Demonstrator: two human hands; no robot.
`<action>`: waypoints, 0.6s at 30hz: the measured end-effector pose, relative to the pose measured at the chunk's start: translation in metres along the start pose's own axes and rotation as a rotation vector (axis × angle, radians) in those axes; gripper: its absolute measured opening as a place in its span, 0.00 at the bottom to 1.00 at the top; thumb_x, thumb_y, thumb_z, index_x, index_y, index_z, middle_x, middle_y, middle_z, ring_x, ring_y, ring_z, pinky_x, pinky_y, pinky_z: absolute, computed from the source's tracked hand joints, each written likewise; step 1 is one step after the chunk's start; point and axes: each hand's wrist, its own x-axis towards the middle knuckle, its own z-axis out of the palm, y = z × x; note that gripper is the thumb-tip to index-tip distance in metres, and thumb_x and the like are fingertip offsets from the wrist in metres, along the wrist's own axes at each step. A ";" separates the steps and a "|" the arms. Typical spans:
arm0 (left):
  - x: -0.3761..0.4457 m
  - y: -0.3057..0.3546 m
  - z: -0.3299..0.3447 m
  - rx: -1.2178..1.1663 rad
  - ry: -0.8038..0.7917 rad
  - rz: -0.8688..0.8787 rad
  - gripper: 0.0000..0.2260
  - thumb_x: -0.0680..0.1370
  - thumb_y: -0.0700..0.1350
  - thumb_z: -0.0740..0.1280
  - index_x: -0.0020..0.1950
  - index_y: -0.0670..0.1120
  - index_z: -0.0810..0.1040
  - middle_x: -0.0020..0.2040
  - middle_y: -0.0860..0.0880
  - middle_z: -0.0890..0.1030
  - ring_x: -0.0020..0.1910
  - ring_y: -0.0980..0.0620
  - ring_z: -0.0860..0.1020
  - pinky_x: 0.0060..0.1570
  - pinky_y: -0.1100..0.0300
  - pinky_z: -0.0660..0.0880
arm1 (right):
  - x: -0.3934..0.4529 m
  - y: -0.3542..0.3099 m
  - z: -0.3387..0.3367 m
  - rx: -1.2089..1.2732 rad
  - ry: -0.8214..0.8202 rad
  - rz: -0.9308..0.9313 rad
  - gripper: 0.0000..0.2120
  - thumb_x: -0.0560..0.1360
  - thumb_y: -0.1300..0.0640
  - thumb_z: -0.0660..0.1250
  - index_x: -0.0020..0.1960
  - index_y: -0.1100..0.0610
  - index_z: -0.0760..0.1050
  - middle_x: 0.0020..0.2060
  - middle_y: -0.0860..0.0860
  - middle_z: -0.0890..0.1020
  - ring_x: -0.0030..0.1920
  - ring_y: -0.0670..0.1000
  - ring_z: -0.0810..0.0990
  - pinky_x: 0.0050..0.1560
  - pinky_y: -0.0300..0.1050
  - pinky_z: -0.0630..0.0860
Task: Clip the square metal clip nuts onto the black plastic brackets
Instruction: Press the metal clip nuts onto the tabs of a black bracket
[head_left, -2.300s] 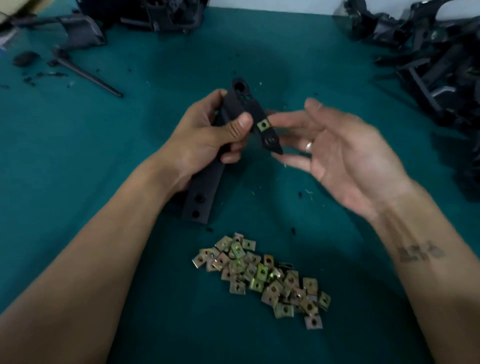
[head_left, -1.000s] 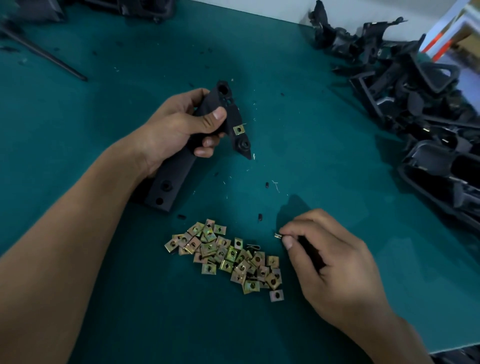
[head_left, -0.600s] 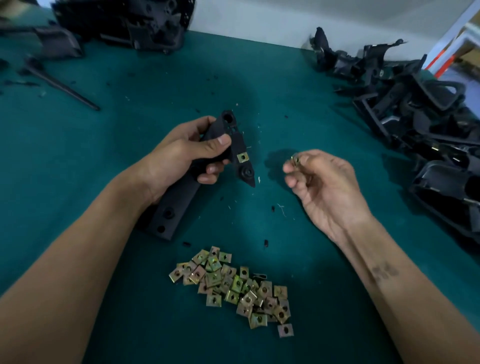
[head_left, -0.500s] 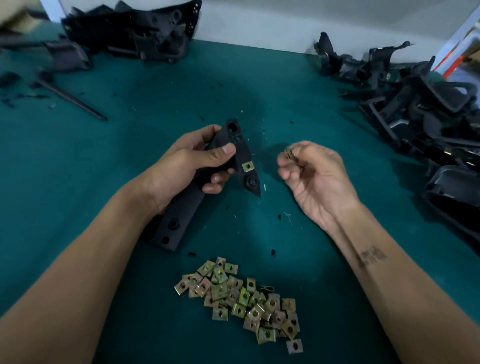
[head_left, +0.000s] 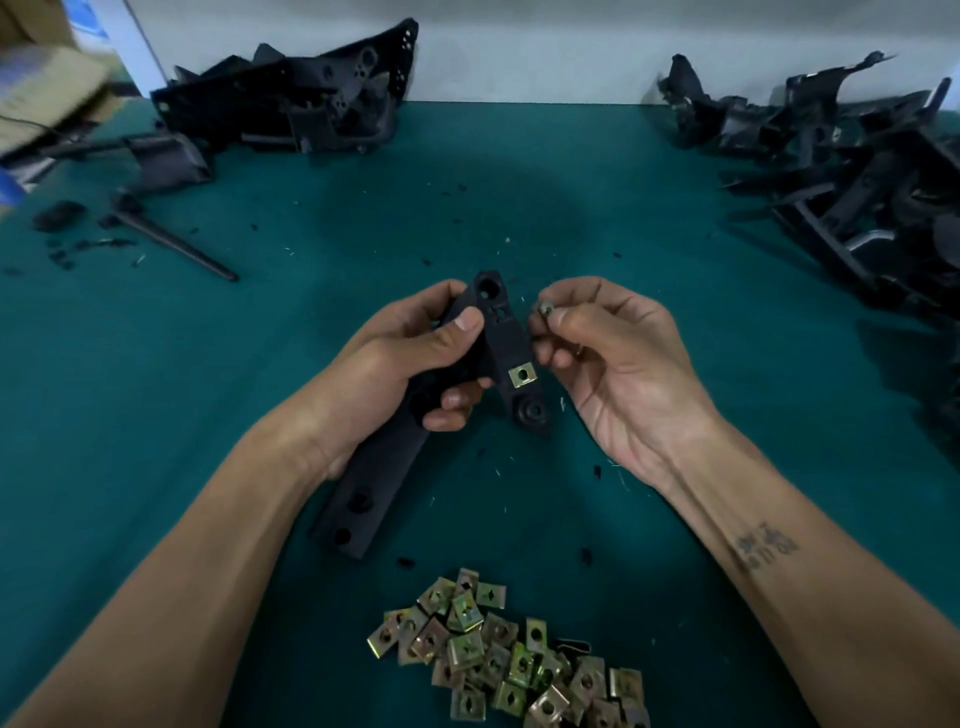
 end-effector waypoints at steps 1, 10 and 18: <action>0.000 0.000 0.000 0.000 -0.002 -0.003 0.13 0.81 0.44 0.62 0.58 0.35 0.69 0.47 0.37 0.71 0.29 0.51 0.65 0.24 0.63 0.64 | 0.000 0.000 0.001 0.001 0.008 0.003 0.10 0.76 0.74 0.64 0.44 0.62 0.81 0.35 0.57 0.82 0.31 0.48 0.79 0.33 0.35 0.77; -0.001 0.001 0.003 0.032 -0.013 0.003 0.19 0.81 0.45 0.61 0.63 0.31 0.64 0.49 0.40 0.70 0.29 0.52 0.66 0.25 0.63 0.61 | -0.004 -0.001 0.006 0.006 -0.059 -0.014 0.08 0.70 0.65 0.72 0.47 0.61 0.86 0.43 0.57 0.86 0.41 0.49 0.84 0.42 0.36 0.79; 0.001 0.000 0.000 0.034 -0.065 0.025 0.13 0.78 0.47 0.66 0.58 0.43 0.69 0.48 0.40 0.70 0.29 0.53 0.67 0.25 0.63 0.65 | -0.004 -0.002 0.007 -0.034 0.005 -0.031 0.07 0.68 0.65 0.72 0.45 0.61 0.85 0.41 0.58 0.85 0.41 0.51 0.82 0.45 0.40 0.79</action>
